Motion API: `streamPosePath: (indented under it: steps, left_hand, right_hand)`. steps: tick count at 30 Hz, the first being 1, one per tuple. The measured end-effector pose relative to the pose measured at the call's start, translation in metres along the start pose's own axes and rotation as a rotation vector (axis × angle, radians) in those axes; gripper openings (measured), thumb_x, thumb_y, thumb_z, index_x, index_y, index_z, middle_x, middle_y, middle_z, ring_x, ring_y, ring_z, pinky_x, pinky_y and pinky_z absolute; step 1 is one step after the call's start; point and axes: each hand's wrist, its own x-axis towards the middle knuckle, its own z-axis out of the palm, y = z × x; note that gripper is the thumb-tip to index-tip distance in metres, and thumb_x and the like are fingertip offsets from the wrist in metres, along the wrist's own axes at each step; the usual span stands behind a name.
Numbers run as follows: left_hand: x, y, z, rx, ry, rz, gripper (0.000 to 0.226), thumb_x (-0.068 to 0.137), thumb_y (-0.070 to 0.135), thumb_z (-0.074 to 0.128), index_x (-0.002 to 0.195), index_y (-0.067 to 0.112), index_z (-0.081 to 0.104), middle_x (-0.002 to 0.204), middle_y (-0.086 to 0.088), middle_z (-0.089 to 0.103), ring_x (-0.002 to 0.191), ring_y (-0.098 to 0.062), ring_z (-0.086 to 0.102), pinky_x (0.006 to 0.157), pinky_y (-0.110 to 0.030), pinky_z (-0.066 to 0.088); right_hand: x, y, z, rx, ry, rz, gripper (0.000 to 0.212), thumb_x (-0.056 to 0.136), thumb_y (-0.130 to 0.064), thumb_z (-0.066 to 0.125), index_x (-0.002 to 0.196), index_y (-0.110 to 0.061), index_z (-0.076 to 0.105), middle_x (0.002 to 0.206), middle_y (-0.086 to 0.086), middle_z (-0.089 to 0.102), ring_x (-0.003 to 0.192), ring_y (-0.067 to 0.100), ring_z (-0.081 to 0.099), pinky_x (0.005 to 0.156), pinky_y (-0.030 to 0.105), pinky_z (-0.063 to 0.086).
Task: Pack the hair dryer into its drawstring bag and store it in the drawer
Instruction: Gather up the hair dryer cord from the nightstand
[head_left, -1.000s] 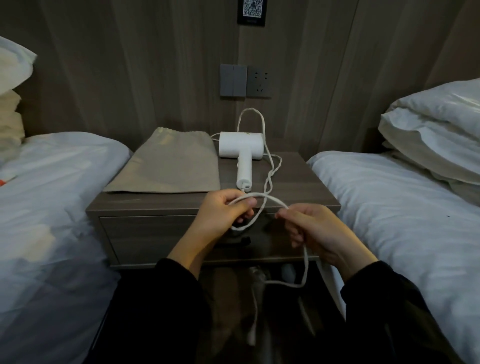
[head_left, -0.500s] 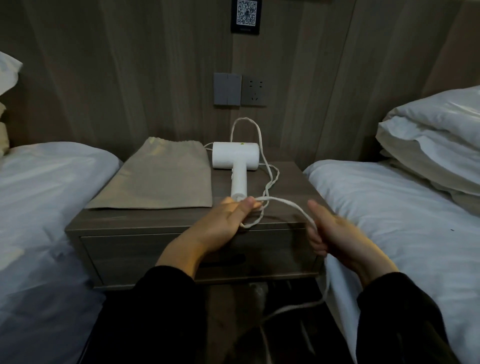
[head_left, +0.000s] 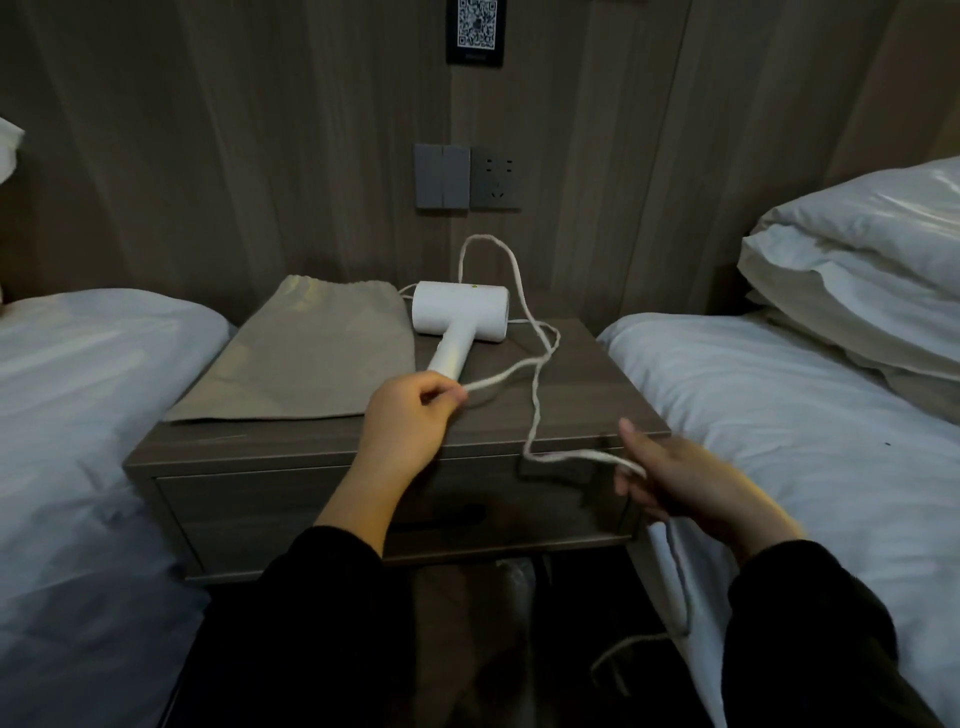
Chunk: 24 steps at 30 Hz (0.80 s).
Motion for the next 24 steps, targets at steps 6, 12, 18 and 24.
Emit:
streamPosePath:
  steps: [6,12,18,24]
  left_hand:
    - [-0.005,0.002,-0.012,-0.297,0.013,-0.074,0.017,0.094,0.021,0.049,0.087,0.022,0.065,0.084,-0.001,0.060,0.068,-0.010,0.051,0.065,-0.023,0.045]
    - [-0.009,-0.005,-0.021,-0.267,-0.166,-0.037,0.018,0.092,0.015,0.051,0.082,0.021,0.065,0.084,0.001,0.061,0.073,-0.010,0.053,0.067,-0.022,0.043]
    - [-0.006,-0.022,-0.018,-0.335,-0.137,-0.003,0.024,0.090,0.007,0.055,0.074,0.020,0.066,0.076,0.000,0.063,0.068,-0.007,0.055,0.067,-0.021,0.043]
    - [0.004,-0.032,-0.013,-0.291,-0.143,0.025,0.029,0.086,0.007,0.061,0.067,0.028,0.066,0.078,0.001,0.067,0.078,-0.015,0.060,0.079,-0.029,0.047]
  right_hand:
    - [-0.004,-0.013,0.011,-0.199,-0.056,0.040,0.067,0.093,-0.055,0.029,0.066,-0.004,0.063,0.035,0.003,0.043,0.033,0.018,0.039,0.041,0.022,0.034]
    - [0.008,-0.031,0.025,0.398,-0.013,0.119,0.027,0.094,-0.027,0.050,0.094,-0.002,0.061,0.067,0.011,0.060,0.046,0.016,0.059,0.041,0.022,0.047]
    - [0.049,-0.072,0.021,0.059,0.244,0.055,0.033,0.093,-0.033,0.045,0.075,-0.008,0.057,0.083,0.022,0.064,0.075,0.036,0.066,0.072,0.044,0.054]
    - [0.072,-0.089,0.022,0.155,0.087,0.231,0.054,0.087,-0.059,0.045,0.093,-0.006,0.053,0.081,0.025,0.059,0.058,0.033,0.065,0.045,0.030,0.053]
